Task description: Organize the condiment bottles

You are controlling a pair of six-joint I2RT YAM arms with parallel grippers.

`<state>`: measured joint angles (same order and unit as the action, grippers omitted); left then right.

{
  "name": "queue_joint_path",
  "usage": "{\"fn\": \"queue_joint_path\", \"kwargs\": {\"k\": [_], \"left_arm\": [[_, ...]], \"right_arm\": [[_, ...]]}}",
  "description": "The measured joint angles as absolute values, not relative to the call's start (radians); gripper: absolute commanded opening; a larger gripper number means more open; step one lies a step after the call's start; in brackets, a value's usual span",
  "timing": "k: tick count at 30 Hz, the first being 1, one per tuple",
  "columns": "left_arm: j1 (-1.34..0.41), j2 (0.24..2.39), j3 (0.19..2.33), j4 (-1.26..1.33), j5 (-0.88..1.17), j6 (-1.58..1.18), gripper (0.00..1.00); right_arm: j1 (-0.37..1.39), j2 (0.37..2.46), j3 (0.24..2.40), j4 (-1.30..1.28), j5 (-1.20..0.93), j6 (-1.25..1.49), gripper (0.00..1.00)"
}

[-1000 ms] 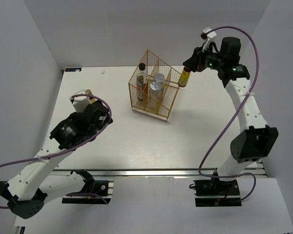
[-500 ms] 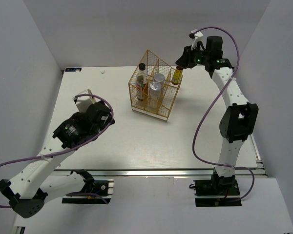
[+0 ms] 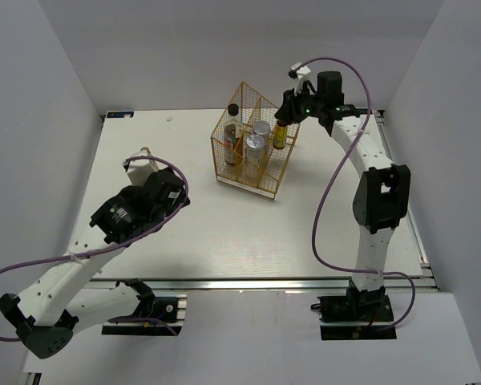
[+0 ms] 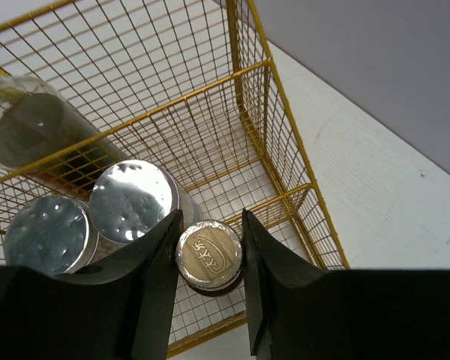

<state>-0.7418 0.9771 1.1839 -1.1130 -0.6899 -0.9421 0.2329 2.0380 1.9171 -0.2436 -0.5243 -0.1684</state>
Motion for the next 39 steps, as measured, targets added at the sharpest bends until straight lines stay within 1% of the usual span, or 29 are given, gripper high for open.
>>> {"fn": "queue_joint_path", "kwargs": {"k": [6, 9, 10, 12, 13, 15, 16, 18, 19, 22, 28, 32, 33, 35, 36, 37, 38, 39], "left_arm": [[-0.742, 0.981, 1.169, -1.105, -0.682, -0.942, 0.91], [-0.742, 0.981, 1.169, -1.102, -0.68, -0.942, 0.91], [-0.742, 0.981, 1.169, -1.1, -0.68, -0.942, 0.91], [-0.742, 0.981, 1.169, -1.097, -0.68, -0.942, 0.92], [-0.742, 0.981, 1.168, -1.096, -0.68, -0.942, 0.92], [-0.742, 0.982, 1.165, -1.092, -0.68, -0.941, 0.92], [-0.741, 0.983, 1.164, -1.09, -0.68, -0.941, 0.92], [-0.742, 0.988, 1.164, -1.087, -0.68, -0.939, 0.93], [-0.742, 0.992, 1.164, -1.084, -0.681, -0.937, 0.93], [-0.741, 1.016, 1.164, -1.068, -0.681, -0.923, 0.95], [-0.728, 1.1, 1.169, -1.046, -0.678, -0.886, 0.95], [-0.664, 1.135, 1.194, -1.031, -0.659, -0.854, 0.95], [-0.645, 1.137, 1.197, -1.024, -0.652, -0.844, 0.94], [-0.595, 1.147, 1.209, -1.018, -0.631, -0.82, 0.85], [-0.57, 1.156, 1.218, -1.017, -0.62, -0.807, 0.82], [-0.541, 1.171, 1.228, -1.016, -0.607, -0.793, 0.74], [-0.513, 1.188, 1.238, -1.016, -0.591, -0.782, 0.7], [-0.479, 1.211, 1.247, -1.013, -0.574, -0.766, 0.66]], "right_arm": [[0.257, 2.038, 1.825, -0.232, -0.489, -0.203, 0.0], [0.26, 2.038, 1.787, -0.226, -0.475, -0.215, 0.11], [0.261, 2.038, 1.779, -0.225, -0.472, -0.218, 0.22], [0.262, 2.038, 1.761, -0.208, -0.472, -0.219, 0.32], [0.262, 2.034, 1.753, -0.198, -0.471, -0.22, 0.41], [0.262, 2.025, 1.734, -0.181, -0.469, -0.222, 0.5], [0.262, 2.017, 1.721, -0.172, -0.469, -0.222, 0.57], [0.262, 2.003, 1.702, -0.167, -0.468, -0.224, 0.64], [0.262, 1.998, 1.698, -0.164, -0.469, -0.227, 0.7], [0.262, 1.98, 1.689, -0.156, -0.47, -0.232, 0.73], [0.262, 1.914, 1.685, -0.155, -0.475, -0.235, 0.74], [0.247, 1.835, 1.685, -0.169, -0.501, -0.228, 0.75], [0.239, 1.81, 1.685, -0.176, -0.513, -0.223, 0.74], [0.215, 1.757, 1.685, -0.19, -0.542, -0.213, 0.71], [0.2, 1.731, 1.685, -0.197, -0.556, -0.209, 0.6], [0.185, 1.703, 1.685, -0.207, -0.569, -0.207, 0.49], [0.172, 1.676, 1.685, -0.222, -0.583, -0.204, 0.26], [0.158, 1.65, 1.685, -0.238, -0.598, -0.205, 0.16]]}}
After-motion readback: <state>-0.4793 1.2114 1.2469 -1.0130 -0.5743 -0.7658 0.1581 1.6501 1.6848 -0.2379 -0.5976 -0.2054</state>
